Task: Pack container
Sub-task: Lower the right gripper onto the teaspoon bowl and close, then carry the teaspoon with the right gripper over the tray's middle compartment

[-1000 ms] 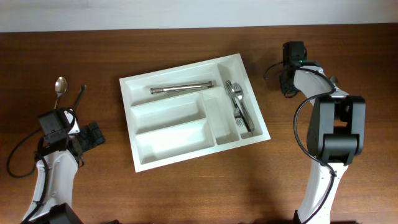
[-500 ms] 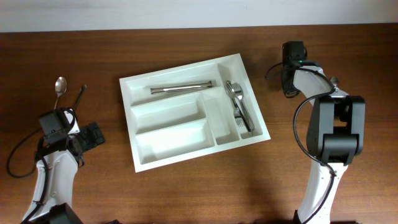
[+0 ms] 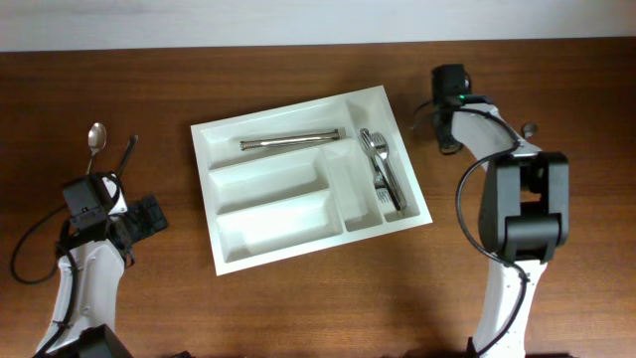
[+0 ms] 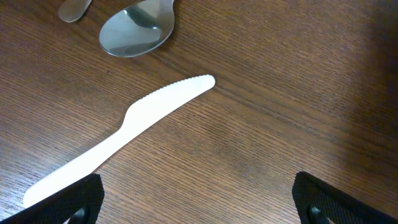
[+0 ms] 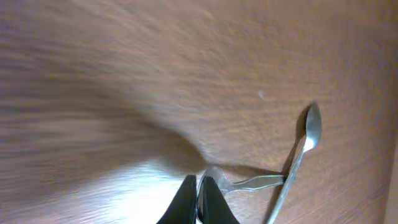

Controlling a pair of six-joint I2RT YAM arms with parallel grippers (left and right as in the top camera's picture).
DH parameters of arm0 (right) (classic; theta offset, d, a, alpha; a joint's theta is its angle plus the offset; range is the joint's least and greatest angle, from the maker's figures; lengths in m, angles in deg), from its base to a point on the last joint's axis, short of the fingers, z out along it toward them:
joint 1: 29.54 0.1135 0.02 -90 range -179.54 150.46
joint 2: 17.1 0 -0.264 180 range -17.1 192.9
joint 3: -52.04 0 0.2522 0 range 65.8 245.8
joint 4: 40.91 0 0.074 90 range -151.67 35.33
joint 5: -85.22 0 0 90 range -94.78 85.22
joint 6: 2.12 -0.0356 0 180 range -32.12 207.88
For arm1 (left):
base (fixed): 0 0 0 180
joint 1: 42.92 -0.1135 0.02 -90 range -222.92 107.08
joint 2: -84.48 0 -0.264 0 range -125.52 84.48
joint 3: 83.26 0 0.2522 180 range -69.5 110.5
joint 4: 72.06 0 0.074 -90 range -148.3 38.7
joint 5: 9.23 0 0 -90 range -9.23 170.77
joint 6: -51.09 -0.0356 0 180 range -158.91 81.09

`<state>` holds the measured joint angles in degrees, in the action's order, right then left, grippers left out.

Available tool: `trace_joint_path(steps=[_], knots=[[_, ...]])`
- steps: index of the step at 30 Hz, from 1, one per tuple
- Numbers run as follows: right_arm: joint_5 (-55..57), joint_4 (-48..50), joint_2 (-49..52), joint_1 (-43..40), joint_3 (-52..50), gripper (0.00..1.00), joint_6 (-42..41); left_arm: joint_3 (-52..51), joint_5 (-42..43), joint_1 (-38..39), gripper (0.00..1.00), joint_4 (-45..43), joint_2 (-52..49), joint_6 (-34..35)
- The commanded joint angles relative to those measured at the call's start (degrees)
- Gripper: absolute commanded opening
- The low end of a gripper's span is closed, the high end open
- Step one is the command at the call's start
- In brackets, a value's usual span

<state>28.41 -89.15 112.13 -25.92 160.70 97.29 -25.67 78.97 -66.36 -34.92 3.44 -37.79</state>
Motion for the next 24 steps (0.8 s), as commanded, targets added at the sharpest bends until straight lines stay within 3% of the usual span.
trace_joint_path(steps=[1, 24], knots=[[0.72, -0.81, -1.33, 2.99, 2.82, 0.04, -0.44, 1.05, -0.13, -0.31, 0.99, 0.09, -0.28, -0.72], [0.46, -11.87, -3.5, 10.51, 19.17, 0.04, -2.56, 1.05, -0.13, -0.31, 0.99, 0.09, -0.28, -0.72]])
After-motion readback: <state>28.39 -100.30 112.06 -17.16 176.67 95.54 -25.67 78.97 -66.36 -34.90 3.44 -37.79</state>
